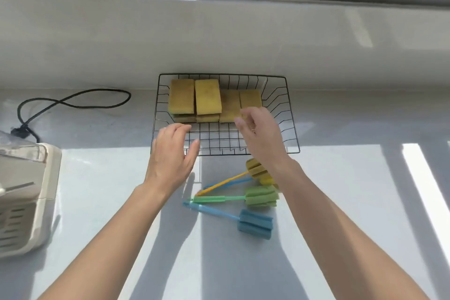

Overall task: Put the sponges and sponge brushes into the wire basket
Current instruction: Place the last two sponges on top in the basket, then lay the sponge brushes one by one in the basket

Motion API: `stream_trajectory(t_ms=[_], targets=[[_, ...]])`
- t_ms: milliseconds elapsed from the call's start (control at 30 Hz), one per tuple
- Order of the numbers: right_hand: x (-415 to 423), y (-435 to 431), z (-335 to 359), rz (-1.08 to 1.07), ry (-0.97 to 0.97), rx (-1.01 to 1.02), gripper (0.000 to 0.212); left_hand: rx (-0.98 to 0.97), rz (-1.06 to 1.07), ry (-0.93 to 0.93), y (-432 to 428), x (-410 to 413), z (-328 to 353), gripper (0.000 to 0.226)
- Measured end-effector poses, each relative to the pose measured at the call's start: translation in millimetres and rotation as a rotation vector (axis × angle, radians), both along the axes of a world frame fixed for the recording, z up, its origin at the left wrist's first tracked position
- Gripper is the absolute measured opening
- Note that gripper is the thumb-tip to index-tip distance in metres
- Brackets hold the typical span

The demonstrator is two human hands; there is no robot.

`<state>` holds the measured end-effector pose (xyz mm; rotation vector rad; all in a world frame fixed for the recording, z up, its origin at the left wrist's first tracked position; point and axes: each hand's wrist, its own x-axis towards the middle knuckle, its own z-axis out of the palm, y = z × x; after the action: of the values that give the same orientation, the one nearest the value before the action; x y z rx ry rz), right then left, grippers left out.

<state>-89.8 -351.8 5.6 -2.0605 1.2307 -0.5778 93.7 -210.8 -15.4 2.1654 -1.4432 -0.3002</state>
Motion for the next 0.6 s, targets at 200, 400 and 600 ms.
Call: stream_trajectory(t_ms=[200, 400, 600], targets=[[-80, 52, 6, -0.063, 0.008, -0.016, 0.025, 0.060, -0.117, 0.069, 50, -65, -4, 0.038], [-138, 93, -7, -0.079, 0.076, 0.015, 0.019, 0.097, -0.260, 0.097, 75, -116, -16, 0.040], [-168, 122, -20, -0.119, 0.095, 0.042, 0.018, 0.177, -0.467, 0.120, 80, -154, -32, 0.048]])
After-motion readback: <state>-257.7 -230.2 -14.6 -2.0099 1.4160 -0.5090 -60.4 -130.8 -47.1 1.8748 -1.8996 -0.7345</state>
